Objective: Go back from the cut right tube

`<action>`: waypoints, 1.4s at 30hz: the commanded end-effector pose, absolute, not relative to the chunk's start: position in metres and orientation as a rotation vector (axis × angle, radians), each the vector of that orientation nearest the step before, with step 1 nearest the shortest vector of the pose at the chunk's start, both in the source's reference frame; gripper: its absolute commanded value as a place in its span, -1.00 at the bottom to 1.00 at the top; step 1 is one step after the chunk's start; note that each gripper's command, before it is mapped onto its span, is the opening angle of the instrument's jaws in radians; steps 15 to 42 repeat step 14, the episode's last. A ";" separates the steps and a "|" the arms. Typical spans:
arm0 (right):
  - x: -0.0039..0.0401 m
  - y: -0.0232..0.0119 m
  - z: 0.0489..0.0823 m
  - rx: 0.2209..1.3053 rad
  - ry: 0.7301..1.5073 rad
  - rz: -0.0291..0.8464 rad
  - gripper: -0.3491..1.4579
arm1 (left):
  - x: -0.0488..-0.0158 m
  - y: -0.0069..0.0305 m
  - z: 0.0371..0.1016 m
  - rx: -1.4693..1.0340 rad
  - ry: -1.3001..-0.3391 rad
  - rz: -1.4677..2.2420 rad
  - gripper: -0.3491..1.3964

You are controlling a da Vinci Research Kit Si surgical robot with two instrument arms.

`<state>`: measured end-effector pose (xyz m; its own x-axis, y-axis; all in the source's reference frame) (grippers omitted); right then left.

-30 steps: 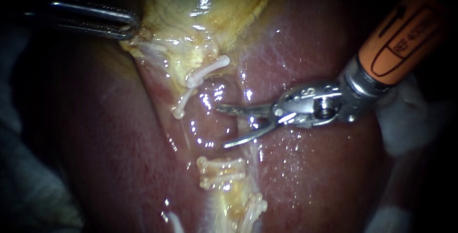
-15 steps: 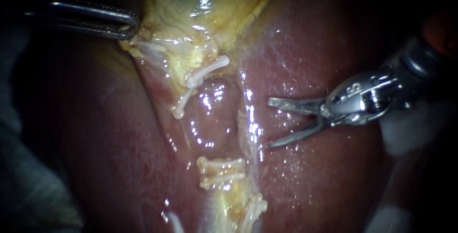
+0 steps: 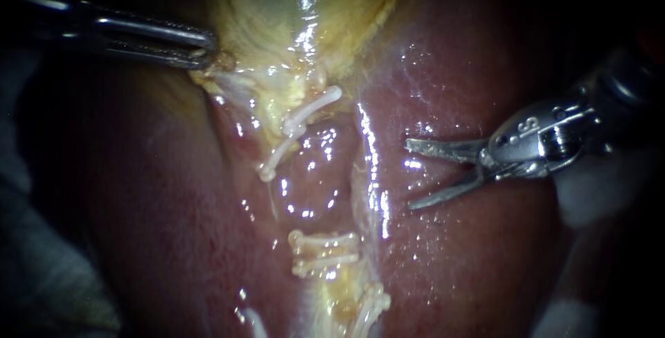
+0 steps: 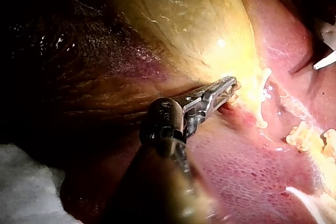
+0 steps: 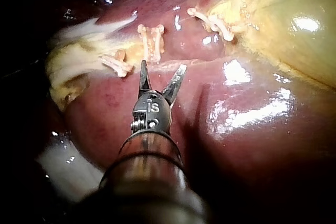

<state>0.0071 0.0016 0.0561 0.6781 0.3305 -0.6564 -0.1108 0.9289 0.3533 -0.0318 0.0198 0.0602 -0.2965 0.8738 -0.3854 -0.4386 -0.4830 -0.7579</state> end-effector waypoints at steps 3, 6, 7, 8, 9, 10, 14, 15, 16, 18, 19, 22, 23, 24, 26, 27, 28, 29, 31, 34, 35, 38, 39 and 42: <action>0.0071 0.0016 0.0561 0.298 0.790 0.251 0.99 | -0.0322 0.0196 0.0612 -1.008 -0.677 1.887 -1.00; 0.0070 0.0016 0.0561 0.298 0.791 0.250 0.99 | -0.0322 0.0196 0.0617 -1.009 -0.675 1.889 -1.00; 0.0070 0.0015 0.0561 0.298 0.791 0.250 0.99 | -0.0322 0.0196 0.0617 -1.006 -0.675 1.891 -1.00; 0.0070 0.0015 0.0561 0.298 0.791 0.250 0.99 | -0.0322 0.0197 0.0617 -1.006 -0.676 1.891 -1.00; 0.0070 0.0015 0.0561 0.298 0.791 0.250 0.99 | -0.0321 0.0197 0.0616 -1.006 -0.676 1.891 -1.00; 0.0070 0.0015 0.0561 0.298 0.791 0.250 0.99 | -0.0321 0.0197 0.0615 -1.006 -0.677 1.891 -1.00; 0.0076 0.0015 0.0565 0.346 0.806 0.232 0.99 | -0.0315 0.0197 0.0606 -1.005 -0.684 1.890 -1.00; 0.0076 0.0015 0.0565 0.346 0.806 0.232 0.99 | -0.0315 0.0197 0.0606 -1.005 -0.684 1.890 -1.00; 0.0076 0.0015 0.0565 0.346 0.806 0.232 0.99 | -0.0315 0.0197 0.0606 -1.005 -0.684 1.890 -1.00; 0.0076 0.0015 0.0565 0.346 0.806 0.232 0.99 | -0.0315 0.0197 0.0606 -1.005 -0.684 1.890 -1.00; 0.0076 0.0015 0.0565 0.346 0.806 0.232 0.99 | -0.0315 0.0197 0.0606 -1.005 -0.684 1.890 -1.00; 0.0076 0.0015 0.0565 0.346 0.806 0.232 0.99 | -0.0315 0.0197 0.0606 -1.005 -0.684 1.890 -1.00; 0.0076 0.0015 0.0565 0.346 0.806 0.232 0.99 | -0.0315 0.0197 0.0606 -1.005 -0.684 1.890 -1.00; 0.0076 0.0015 0.0565 0.346 0.806 0.232 0.99 | -0.0315 0.0197 0.0606 -1.005 -0.684 1.890 -1.00; 0.0076 0.0015 0.0565 0.346 0.806 0.232 0.99 | -0.0315 0.0197 0.0606 -1.005 -0.684 1.890 -1.00; 0.0076 0.0015 0.0565 0.346 0.806 0.232 0.99 | -0.0315 0.0197 0.0606 -1.005 -0.684 1.890 -1.00; 0.0076 0.0015 0.0565 0.346 0.806 0.232 0.99 | -0.0315 0.0197 0.0606 -1.005 -0.684 1.890 -1.00; 0.0076 0.0015 0.0565 0.346 0.806 0.232 0.99 | -0.0315 0.0197 0.0606 -1.005 -0.684 1.890 -1.00; 0.0076 0.0015 0.0565 0.346 0.806 0.232 0.99 | -0.0315 0.0197 0.0606 -1.005 -0.684 1.890 -1.00; 0.0076 0.0015 0.0565 0.346 0.806 0.232 0.99 | -0.0315 0.0197 0.0606 -1.005 -0.684 1.890 -1.00; 0.0076 0.0015 0.0565 0.346 0.806 0.232 0.99 | -0.0315 0.0197 0.0606 -1.005 -0.684 1.890 -1.00; 0.0076 0.0015 0.0565 0.346 0.806 0.232 0.99 | -0.0315 0.0197 0.0606 -1.005 -0.684 1.890 -1.00; 0.0076 0.0015 0.0565 0.346 0.806 0.232 0.99 | -0.0315 0.0197 0.0606 -1.005 -0.684 1.890 -1.00; 0.0076 0.0015 0.0565 0.346 0.806 0.232 0.99 | -0.0315 0.0197 0.0606 -1.005 -0.684 1.890 -1.00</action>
